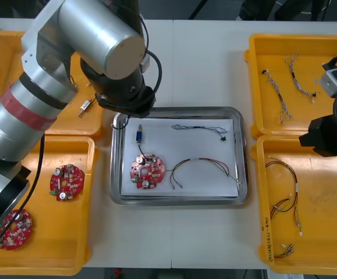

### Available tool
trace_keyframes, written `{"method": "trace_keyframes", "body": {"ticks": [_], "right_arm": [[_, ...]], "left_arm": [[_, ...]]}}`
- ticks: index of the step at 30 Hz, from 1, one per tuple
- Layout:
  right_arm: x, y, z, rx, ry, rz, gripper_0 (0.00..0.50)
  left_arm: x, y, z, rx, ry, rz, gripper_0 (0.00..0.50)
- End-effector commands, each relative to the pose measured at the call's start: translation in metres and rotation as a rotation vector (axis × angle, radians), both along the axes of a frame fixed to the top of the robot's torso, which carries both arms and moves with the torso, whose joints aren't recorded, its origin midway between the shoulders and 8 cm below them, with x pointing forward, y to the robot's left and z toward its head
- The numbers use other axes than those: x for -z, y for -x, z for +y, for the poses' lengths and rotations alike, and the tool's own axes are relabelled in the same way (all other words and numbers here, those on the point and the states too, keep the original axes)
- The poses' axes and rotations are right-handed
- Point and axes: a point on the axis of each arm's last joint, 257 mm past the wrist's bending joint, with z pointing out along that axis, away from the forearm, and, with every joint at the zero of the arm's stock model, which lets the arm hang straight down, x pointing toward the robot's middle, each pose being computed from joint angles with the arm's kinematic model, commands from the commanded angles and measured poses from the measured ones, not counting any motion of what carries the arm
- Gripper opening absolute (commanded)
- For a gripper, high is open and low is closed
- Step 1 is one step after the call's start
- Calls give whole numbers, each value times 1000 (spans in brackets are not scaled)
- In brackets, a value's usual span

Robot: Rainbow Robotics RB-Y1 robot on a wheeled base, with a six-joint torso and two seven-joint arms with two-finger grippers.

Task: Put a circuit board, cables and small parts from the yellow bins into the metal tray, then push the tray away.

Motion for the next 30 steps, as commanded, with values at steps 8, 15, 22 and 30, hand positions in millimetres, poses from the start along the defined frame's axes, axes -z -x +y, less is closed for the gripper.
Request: {"method": "trace_keyframes", "body": {"ticks": [8,15,22,30], "right_arm": [[-8,17,-64,186,-7,-34,500],[-1,25,-78,237,-16,-18,500],[9,28,-84,287,-38,-13,500],[15,28,-85,313,-53,-10,500]], "left_arm": [[18,6,-59,-6,56,-16,0],[39,0,-69,-7,64,-11,0],[60,1,-70,-9,51,1,0],[74,2,-71,-7,50,-5,1]]}}
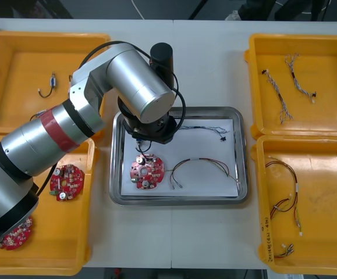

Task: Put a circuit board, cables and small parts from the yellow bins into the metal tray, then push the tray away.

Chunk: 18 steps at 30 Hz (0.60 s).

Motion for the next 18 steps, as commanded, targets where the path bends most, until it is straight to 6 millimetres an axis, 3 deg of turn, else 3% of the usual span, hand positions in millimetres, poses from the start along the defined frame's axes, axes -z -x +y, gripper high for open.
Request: {"method": "trace_keyframes", "body": {"ticks": [1,7,8,9,10,11,12,14,18], "right_arm": [[-5,3,-7,56,-12,-26,500],[14,5,-12,70,-51,41,500],[15,5,-13,71,-53,46,500],[15,5,-15,76,-51,46,500],[15,5,-16,78,-49,46,500],[14,5,-18,80,-42,44,500],[14,5,-19,82,-37,43,500],[13,5,-22,83,-26,41,500],[14,7,-25,83,-14,50,500]], "left_arm": [[-7,2,-24,-12,38,-26,0],[-7,2,-25,-15,42,-23,7],[-6,2,-26,-15,44,-23,39],[-6,2,-25,-19,46,-23,153],[-6,3,-25,-18,45,-21,218],[-6,2,-25,-20,46,-23,340],[-6,2,-25,-19,45,-22,417],[-6,3,-25,-19,45,-22,494],[-7,2,-25,-21,47,-25,500]]}}
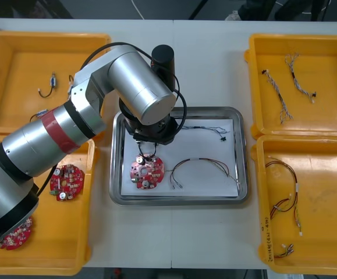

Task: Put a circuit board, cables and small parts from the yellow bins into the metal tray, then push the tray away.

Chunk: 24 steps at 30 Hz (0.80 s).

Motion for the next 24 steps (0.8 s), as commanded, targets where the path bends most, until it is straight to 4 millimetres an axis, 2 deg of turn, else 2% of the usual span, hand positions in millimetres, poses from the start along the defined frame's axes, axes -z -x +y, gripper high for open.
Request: {"method": "trace_keyframes", "body": {"ticks": [1,6,13,24], "right_arm": [[-2,6,-13,36,16,0,500],[-3,7,-14,32,18,2,500],[-3,7,-12,27,13,4,500],[-4,5,3,-19,-1,14,500]], "left_arm": [[-8,2,-23,-29,47,-20,500],[-13,1,-22,-37,57,-26,500],[-39,-2,-12,-55,71,-45,500],[-97,-4,37,-124,72,-69,500]]}}
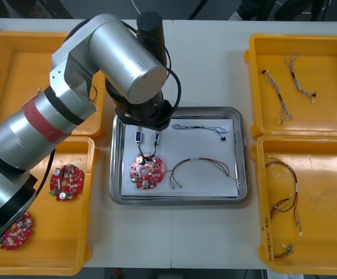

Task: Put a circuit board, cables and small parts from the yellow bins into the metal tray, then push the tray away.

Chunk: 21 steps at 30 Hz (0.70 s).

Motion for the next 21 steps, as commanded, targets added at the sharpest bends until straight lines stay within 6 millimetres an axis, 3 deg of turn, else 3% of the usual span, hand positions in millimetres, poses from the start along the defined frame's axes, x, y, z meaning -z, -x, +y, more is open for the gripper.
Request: {"method": "trace_keyframes", "body": {"ticks": [1,7,11,16,21], "right_arm": [[-8,0,-1,-9,23,0,500],[-11,-3,17,-92,53,15,500],[-17,-6,33,-150,47,16,500],[-22,-14,63,-256,66,17,500],[-27,-21,99,-368,96,12,500]], "left_arm": [[-47,-8,30,-94,39,-53,500],[-76,0,72,-138,35,-31,500],[-96,-5,89,-157,64,-55,500],[-118,-12,120,-176,67,-92,500],[-124,-8,154,-182,73,-92,500]]}}
